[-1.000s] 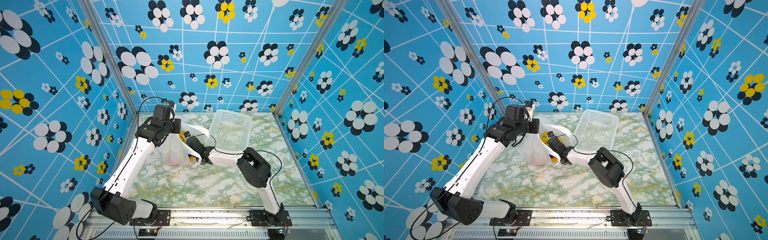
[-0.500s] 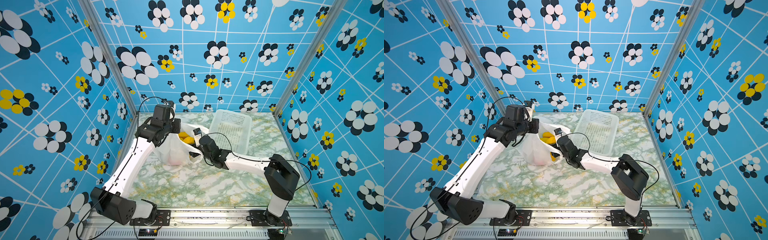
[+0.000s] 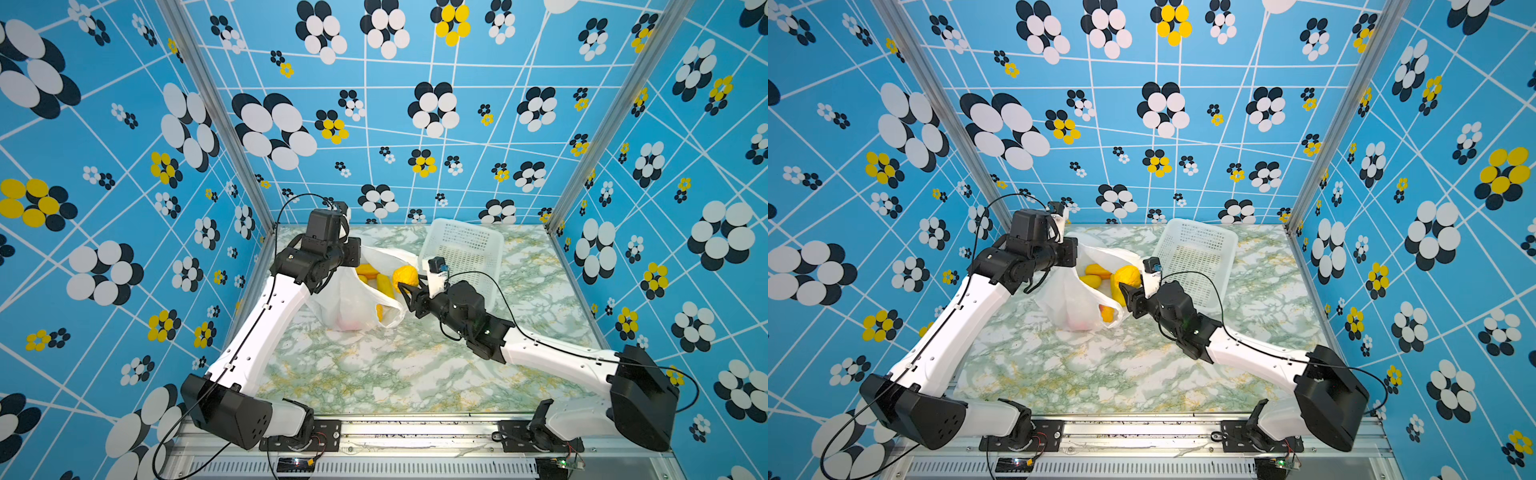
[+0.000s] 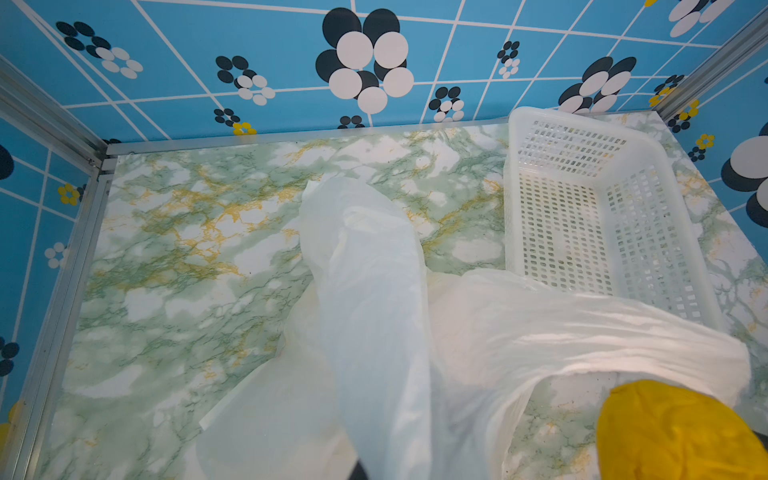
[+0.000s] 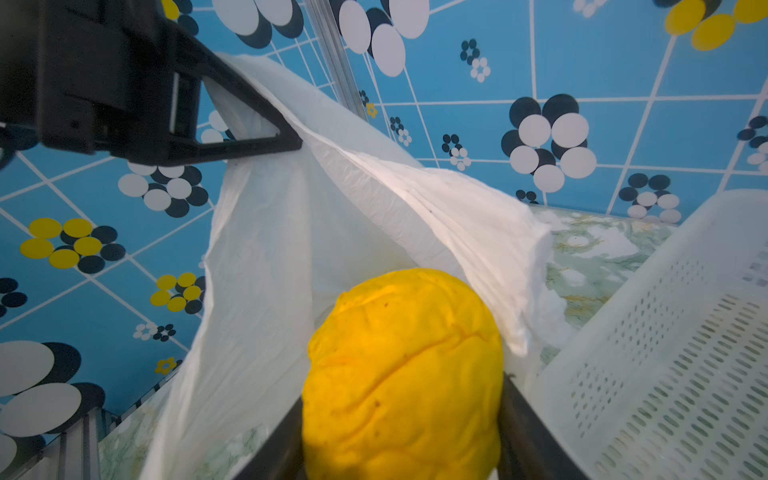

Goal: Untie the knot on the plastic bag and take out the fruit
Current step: 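Lift the yellow fruit out and drop it into the white basket with the right gripper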

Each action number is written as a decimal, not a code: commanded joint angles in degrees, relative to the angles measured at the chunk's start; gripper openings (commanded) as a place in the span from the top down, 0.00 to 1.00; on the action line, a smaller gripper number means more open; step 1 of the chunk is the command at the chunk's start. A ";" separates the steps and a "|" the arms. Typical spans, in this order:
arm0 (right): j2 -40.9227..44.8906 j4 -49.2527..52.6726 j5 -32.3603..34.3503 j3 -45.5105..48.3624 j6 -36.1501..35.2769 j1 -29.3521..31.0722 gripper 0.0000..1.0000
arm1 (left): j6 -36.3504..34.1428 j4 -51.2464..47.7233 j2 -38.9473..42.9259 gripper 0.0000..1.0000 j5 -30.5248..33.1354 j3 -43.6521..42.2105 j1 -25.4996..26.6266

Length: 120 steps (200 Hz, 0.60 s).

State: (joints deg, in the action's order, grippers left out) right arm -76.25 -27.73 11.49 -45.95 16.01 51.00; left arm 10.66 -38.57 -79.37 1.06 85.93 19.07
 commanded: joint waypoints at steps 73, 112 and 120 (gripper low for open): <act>2.49 0.12 6.40 5.88 5.20 -18.53 0.78 | -0.75 -0.11 0.36 1.00 1.01 0.27 -0.52; -11.99 12.40 -2.70 -6.25 7.44 -24.89 0.79 | -0.64 -0.40 -0.31 1.00 0.34 0.64 -0.50; -15.56 15.55 -4.79 -9.69 7.53 -25.79 0.79 | -0.75 -0.46 -0.11 1.00 0.52 0.56 -0.47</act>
State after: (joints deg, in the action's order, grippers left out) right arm -84.42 -22.68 13.96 -47.44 21.34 27.66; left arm 10.66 -38.76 -79.37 1.30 85.93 19.07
